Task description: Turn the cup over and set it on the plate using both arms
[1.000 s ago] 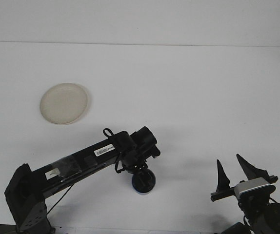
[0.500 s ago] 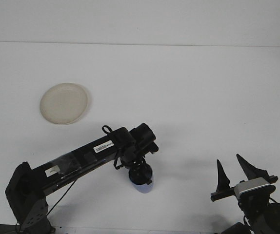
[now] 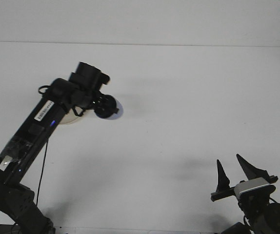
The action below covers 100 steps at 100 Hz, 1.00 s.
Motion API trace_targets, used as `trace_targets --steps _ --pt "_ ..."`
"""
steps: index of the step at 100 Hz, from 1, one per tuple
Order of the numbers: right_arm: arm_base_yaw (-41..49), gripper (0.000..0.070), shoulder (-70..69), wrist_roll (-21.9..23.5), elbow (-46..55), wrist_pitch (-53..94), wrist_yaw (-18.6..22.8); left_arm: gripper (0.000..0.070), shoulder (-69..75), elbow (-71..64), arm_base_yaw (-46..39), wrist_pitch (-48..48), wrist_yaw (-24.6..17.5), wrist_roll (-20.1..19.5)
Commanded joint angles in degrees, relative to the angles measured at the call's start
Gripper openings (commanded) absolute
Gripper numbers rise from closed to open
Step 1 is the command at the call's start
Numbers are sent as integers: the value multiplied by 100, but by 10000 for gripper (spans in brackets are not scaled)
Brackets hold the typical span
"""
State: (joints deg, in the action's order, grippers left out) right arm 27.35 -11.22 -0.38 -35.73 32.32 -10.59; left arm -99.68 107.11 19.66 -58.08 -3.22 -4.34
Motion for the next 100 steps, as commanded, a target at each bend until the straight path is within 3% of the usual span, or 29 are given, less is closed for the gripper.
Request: trace_targets --steps 1,22,42,93,97,100 --pt "28 396 -2 59 -20 -50 2 14 -42 170 -413 -28 46 -79" --pt "28 396 -2 57 -20 -50 0 13 -192 175 -1781 31 46 -76" --pt "28 396 -2 59 -20 -9 -2 13 -662 175 -2583 146 -44 -72" --pt "28 396 -2 59 -20 -9 -42 19 -1917 177 -3018 579 -286 -68" --pt "28 396 -2 59 -20 -9 -44 48 -1917 177 -3018 623 -289 -85" --pt "28 396 -2 59 -20 -11 -42 113 -1917 177 -3018 682 -286 -83"
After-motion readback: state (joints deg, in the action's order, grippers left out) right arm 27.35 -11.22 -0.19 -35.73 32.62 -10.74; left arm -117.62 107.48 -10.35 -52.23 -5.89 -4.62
